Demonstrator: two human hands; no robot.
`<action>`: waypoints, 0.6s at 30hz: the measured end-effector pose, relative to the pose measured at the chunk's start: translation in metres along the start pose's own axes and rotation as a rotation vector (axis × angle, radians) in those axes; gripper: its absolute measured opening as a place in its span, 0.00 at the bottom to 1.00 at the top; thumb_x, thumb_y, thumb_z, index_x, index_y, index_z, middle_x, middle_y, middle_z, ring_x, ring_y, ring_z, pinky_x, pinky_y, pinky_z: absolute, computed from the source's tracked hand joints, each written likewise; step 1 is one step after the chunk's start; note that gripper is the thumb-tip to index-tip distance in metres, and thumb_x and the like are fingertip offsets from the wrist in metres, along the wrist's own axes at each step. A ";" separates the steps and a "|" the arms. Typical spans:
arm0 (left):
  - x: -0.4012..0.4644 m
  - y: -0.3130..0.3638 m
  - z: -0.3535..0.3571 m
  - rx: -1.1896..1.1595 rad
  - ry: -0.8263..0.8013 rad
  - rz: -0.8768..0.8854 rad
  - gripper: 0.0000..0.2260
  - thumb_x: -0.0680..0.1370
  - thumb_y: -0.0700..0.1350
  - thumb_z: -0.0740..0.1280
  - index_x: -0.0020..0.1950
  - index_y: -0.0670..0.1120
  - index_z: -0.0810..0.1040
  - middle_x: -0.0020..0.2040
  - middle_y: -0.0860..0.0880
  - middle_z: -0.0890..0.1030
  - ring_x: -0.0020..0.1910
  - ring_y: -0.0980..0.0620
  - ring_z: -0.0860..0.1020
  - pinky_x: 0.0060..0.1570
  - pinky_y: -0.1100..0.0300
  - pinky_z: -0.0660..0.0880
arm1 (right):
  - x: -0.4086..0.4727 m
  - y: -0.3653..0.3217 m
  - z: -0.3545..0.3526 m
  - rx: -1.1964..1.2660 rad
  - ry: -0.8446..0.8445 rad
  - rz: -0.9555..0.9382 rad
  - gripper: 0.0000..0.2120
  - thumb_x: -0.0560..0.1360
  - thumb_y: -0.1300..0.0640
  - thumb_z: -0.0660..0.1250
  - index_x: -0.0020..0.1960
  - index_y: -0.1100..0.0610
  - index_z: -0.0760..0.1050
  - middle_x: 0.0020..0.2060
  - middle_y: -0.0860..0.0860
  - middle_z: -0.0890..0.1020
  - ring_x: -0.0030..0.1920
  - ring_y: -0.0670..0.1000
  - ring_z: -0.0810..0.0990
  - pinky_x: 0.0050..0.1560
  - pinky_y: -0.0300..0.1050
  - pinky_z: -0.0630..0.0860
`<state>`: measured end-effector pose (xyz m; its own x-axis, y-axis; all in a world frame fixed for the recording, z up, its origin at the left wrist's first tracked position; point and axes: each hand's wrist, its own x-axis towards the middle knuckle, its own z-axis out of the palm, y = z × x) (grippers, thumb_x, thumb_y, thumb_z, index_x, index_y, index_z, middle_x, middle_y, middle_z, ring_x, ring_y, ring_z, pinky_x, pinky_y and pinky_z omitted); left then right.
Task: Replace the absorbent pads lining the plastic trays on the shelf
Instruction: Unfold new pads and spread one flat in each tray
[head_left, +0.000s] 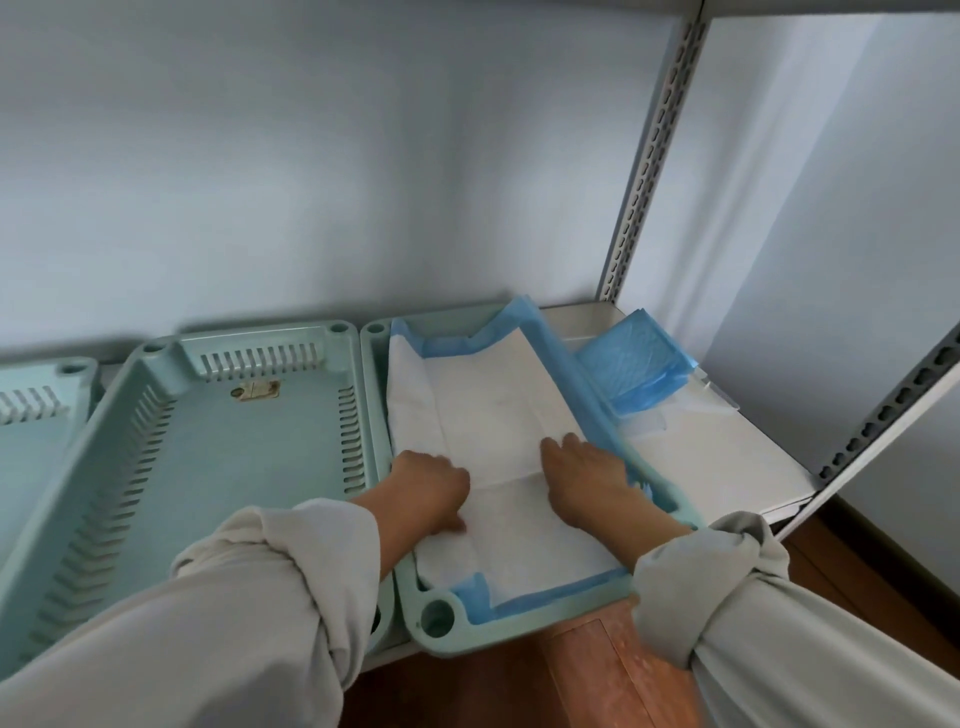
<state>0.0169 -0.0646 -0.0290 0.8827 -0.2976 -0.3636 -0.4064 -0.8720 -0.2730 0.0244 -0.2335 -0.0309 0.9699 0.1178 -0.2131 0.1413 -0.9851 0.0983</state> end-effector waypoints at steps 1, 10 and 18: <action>0.005 -0.003 0.000 -0.034 0.076 -0.012 0.18 0.79 0.47 0.63 0.67 0.42 0.66 0.63 0.42 0.72 0.60 0.44 0.74 0.53 0.52 0.72 | 0.006 -0.004 0.003 0.089 0.030 -0.052 0.22 0.79 0.58 0.57 0.72 0.56 0.60 0.70 0.57 0.65 0.69 0.58 0.67 0.64 0.52 0.68; 0.048 -0.005 0.015 -0.955 0.018 -0.403 0.40 0.79 0.50 0.63 0.77 0.40 0.38 0.77 0.39 0.37 0.77 0.41 0.41 0.75 0.53 0.47 | 0.045 0.010 0.032 0.237 -0.136 -0.015 0.35 0.79 0.38 0.52 0.78 0.49 0.41 0.78 0.53 0.40 0.77 0.55 0.41 0.76 0.57 0.47; 0.073 -0.025 0.006 -0.759 0.151 -0.415 0.31 0.80 0.42 0.57 0.78 0.42 0.44 0.78 0.41 0.46 0.77 0.41 0.47 0.75 0.49 0.50 | 0.079 -0.023 0.005 0.194 -0.018 -0.075 0.30 0.82 0.48 0.53 0.78 0.55 0.45 0.78 0.55 0.46 0.78 0.56 0.46 0.76 0.55 0.52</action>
<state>0.0901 -0.0622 -0.0539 0.9681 0.0992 -0.2302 0.1734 -0.9282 0.3291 0.0970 -0.2024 -0.0553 0.9542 0.1912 -0.2301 0.1705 -0.9796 -0.1067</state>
